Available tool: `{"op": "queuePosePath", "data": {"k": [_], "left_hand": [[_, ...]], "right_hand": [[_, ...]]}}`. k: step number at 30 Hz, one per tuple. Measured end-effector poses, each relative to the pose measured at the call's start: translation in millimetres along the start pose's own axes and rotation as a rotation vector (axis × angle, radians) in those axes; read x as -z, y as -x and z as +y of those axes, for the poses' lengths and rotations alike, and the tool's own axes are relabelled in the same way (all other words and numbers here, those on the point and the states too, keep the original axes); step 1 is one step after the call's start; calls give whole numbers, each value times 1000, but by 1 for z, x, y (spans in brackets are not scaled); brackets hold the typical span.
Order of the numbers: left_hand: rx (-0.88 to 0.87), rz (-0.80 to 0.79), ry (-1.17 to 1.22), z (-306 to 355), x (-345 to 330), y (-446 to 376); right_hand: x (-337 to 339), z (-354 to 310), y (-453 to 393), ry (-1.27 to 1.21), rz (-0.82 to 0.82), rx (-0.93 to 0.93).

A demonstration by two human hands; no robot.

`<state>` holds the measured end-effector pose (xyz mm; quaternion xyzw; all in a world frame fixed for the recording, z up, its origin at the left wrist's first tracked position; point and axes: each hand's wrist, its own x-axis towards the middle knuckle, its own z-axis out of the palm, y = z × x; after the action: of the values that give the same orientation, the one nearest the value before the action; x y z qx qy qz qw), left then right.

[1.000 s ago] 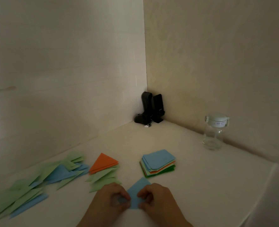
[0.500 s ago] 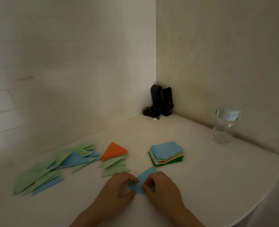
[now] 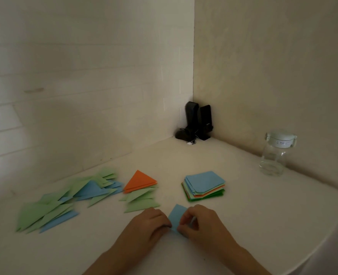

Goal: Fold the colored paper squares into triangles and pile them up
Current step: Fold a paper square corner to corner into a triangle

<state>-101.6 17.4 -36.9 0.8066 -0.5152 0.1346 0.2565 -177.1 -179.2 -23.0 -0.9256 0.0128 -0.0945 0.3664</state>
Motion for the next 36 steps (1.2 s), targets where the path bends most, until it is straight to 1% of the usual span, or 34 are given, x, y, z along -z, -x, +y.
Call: {"op": "queuePosePath", "data": {"k": [4, 6, 7, 10, 13, 15, 17, 20, 24, 28, 32, 36], "left_hand": [[79, -21, 27, -3, -2, -3], [128, -37, 71, -5, -2, -6], [151, -48, 88, -6, -2, -6], [237, -41, 140, -9, -5, -6], [397, 4, 204, -11, -6, -7], [469, 22, 215, -11, -7, -9], [479, 13, 191, -9, -9, -10], [482, 5, 133, -7, -12, -12], [472, 38, 94, -7, -16, -14], [466, 43, 90, -10, -17, -15], [493, 32, 110, -9, -14, -15], [471, 17, 106, -1, -11, -19]], "right_hand": [[-4, 8, 3, 83, -72, 148], [-6, 11, 5, 136, -93, 174], [-8, 12, 6, 149, -88, 158], [-19, 11, 9, 133, 46, 124], [-29, 8, 11, 80, 189, 54], [-30, 3, 11, 56, 222, 23], [-30, 0, 11, 112, 220, 7], [-31, -2, 12, 202, 267, -26], [-33, 4, 14, 203, 305, -19], [-25, 7, 17, 79, 258, -34], [-18, 9, 17, 8, 157, -44], [0, 12, 15, -23, 51, -96]]}}
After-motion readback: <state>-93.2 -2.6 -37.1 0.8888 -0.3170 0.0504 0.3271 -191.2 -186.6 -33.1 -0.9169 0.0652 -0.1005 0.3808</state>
